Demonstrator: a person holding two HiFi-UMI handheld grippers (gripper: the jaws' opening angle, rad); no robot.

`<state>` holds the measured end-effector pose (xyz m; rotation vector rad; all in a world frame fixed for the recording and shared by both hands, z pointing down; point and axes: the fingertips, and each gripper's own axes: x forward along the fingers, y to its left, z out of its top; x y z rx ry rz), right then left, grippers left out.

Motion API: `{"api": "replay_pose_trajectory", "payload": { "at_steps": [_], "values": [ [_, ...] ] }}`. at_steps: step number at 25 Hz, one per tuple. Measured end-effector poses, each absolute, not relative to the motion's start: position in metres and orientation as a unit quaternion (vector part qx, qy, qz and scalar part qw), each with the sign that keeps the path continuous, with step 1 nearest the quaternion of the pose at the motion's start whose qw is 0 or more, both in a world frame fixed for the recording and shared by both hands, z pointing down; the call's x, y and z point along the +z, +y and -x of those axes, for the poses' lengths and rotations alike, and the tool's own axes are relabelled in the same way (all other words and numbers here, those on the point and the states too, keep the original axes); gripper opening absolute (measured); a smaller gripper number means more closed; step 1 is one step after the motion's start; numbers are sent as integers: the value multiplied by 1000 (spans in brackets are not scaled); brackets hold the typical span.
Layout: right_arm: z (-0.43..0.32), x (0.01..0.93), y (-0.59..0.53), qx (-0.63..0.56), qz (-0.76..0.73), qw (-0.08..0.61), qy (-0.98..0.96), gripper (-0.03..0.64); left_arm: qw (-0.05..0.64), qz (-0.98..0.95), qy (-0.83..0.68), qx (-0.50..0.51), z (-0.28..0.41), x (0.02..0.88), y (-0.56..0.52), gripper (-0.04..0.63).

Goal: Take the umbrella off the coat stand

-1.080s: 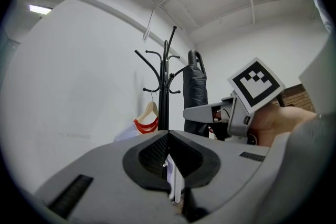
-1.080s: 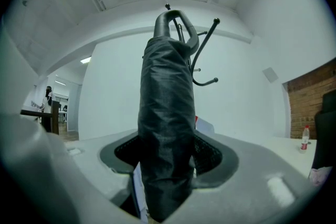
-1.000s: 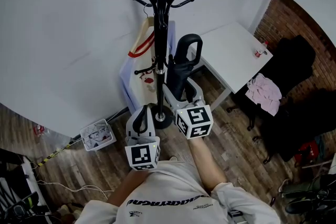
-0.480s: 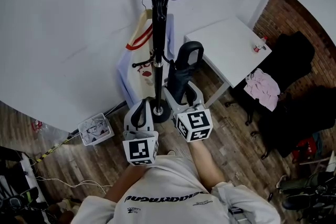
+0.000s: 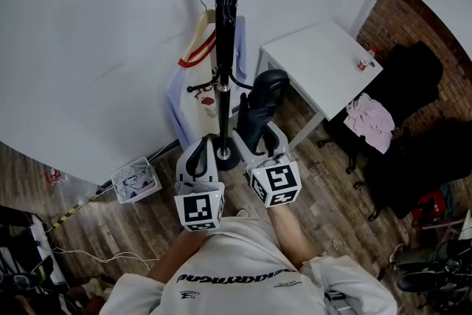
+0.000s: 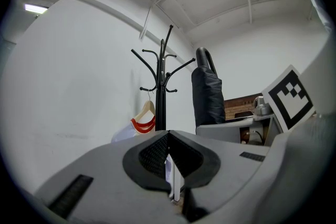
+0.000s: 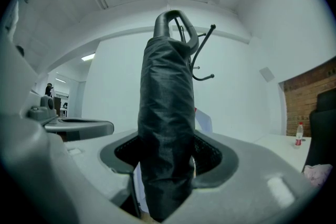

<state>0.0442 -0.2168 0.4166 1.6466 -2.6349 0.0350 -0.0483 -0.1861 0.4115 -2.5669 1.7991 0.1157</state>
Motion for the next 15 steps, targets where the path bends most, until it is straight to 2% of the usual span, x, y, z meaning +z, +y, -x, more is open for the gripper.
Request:
{"api": "replay_pose_trajectory", "payload": {
  "at_steps": [15],
  "values": [
    [-38, 430, -212, 15, -529, 26, -848, 273, -6, 820, 571, 36, 50, 418, -193, -3]
  ]
}}
